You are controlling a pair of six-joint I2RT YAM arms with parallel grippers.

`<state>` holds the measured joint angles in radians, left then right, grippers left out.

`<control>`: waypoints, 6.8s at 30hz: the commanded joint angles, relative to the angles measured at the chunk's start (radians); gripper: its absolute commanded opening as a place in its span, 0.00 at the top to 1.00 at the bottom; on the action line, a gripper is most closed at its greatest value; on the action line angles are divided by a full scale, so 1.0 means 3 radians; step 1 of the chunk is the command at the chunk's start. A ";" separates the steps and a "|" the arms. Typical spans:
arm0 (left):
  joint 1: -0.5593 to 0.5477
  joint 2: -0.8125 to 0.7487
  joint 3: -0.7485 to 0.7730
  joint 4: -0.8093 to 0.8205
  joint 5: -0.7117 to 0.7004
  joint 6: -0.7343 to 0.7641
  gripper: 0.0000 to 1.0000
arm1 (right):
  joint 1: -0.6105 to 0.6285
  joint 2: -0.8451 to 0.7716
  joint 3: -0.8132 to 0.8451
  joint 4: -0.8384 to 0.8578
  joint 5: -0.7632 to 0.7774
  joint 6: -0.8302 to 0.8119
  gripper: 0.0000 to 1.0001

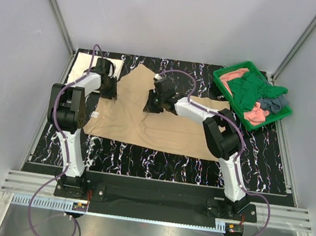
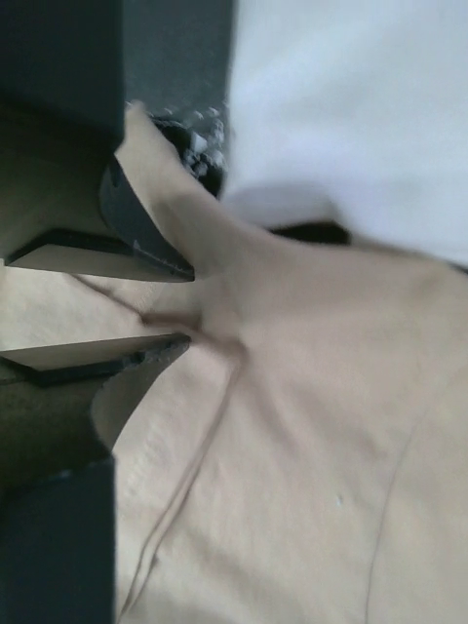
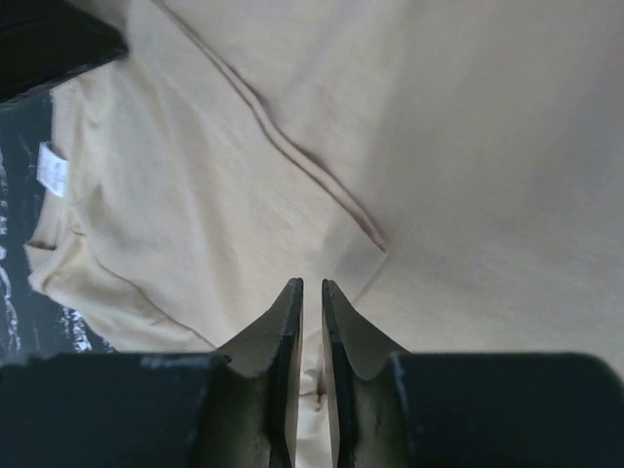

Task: Fold and stack the t-shirts
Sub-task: Fold the tshirt

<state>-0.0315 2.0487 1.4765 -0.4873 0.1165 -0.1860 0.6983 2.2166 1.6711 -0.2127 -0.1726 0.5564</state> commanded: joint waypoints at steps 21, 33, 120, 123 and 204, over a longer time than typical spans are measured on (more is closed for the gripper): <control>-0.0059 -0.1015 -0.1459 -0.0523 -0.0571 -0.0980 0.76 | -0.0032 -0.1568 -0.0921 -0.0344 0.0688 0.0032 0.70; 0.0044 -0.1281 -0.1971 -0.0876 -0.1380 -0.1512 0.76 | -0.0466 -0.2572 -0.1597 -0.0661 0.0938 0.0068 0.55; -0.0028 0.0938 0.2058 -0.0661 0.0322 0.0917 1.00 | -0.2144 0.0419 0.0934 -0.1495 -0.0289 -0.2729 0.51; -0.0028 0.0923 0.2033 -0.0666 0.0287 0.0901 1.00 | -0.2144 0.0440 0.0959 -0.1500 -0.0258 -0.2765 0.51; 0.0223 0.0104 0.0789 0.0157 0.0705 0.0594 0.48 | -0.2138 -0.1457 -0.1587 0.0883 0.0534 -0.2018 1.00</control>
<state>0.0357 2.0598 1.6367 -0.4538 0.2588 -0.0284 0.0532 1.8160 1.1774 0.0151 -0.0025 -0.0380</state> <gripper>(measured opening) 0.526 0.010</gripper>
